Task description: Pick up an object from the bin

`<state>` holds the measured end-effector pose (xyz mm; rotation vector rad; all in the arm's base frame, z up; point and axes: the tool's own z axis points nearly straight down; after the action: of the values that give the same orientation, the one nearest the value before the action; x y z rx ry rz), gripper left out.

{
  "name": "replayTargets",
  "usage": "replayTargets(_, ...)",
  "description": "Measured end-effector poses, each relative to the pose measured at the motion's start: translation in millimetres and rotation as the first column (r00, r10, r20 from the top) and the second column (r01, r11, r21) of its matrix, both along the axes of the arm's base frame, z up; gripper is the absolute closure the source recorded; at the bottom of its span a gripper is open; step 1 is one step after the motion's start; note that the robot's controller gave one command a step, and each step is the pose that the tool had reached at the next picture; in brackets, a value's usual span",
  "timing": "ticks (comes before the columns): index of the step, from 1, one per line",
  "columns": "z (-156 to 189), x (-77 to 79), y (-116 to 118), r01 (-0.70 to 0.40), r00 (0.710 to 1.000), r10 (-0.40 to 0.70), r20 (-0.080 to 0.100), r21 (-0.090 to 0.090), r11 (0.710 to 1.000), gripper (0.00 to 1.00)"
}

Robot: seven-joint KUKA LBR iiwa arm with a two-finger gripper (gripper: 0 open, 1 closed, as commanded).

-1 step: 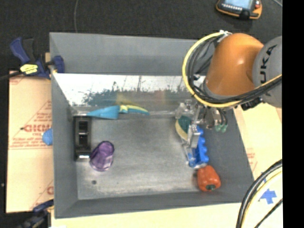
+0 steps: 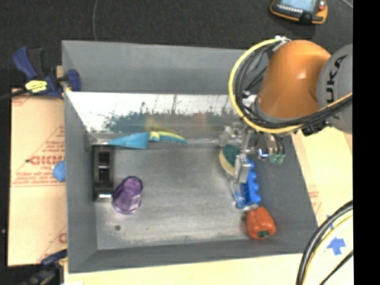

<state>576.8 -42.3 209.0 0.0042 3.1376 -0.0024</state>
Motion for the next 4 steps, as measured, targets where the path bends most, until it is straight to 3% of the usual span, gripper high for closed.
replayTargets(1,-133.4,36.3,-90.0,-0.195,0.981,0.195,0.007,0.012,0.981,0.0)
replayTargets(2,-136.0,40.4,-91.5,-0.063,0.998,0.063,0.02,-0.001,0.998,0.0)
replayTargets(3,-132.7,44.1,-96.5,-0.184,0.983,0.184,0.031,0.001,0.983,0.0)
replayTargets(4,-131.7,43.5,-91.3,-0.056,0.998,0.056,0.028,0.001,0.998,0.0)
